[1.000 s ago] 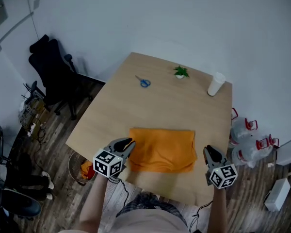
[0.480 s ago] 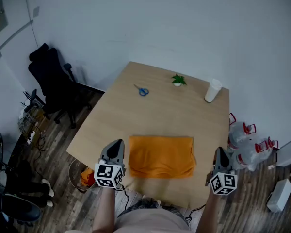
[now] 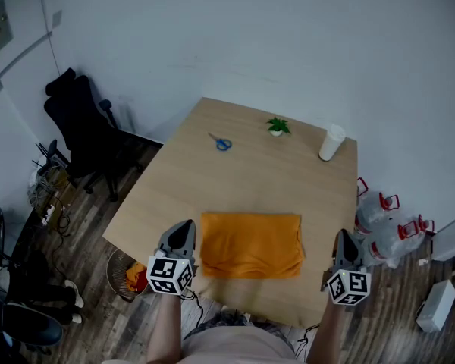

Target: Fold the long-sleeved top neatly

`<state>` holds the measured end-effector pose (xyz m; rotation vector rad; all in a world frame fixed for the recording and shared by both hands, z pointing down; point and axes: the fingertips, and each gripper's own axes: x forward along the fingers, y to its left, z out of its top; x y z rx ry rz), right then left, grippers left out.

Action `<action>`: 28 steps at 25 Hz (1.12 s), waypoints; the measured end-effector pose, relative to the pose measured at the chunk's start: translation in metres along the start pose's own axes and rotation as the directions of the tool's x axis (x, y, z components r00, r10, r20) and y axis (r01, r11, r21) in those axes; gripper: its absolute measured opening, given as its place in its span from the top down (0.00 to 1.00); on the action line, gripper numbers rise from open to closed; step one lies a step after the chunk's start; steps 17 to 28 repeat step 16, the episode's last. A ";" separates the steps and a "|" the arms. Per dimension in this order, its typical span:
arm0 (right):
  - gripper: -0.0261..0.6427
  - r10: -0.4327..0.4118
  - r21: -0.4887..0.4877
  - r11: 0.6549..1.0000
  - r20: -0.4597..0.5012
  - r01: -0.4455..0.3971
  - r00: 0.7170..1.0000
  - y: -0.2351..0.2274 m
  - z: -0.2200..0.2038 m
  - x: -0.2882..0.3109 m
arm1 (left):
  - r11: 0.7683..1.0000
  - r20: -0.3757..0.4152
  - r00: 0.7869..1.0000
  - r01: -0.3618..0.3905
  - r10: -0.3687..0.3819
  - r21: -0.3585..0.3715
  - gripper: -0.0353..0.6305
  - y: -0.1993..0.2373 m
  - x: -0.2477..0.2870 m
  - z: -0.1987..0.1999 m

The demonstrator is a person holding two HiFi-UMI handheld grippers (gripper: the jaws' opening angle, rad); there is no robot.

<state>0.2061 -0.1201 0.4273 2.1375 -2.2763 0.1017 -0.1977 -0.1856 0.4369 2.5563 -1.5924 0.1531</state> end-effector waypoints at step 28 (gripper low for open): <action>0.95 0.026 0.007 1.000 0.004 -0.026 1.000 0.009 0.004 -0.001 | 0.999 -0.032 0.999 0.015 -0.014 0.035 0.94 -0.012 -0.005 -0.001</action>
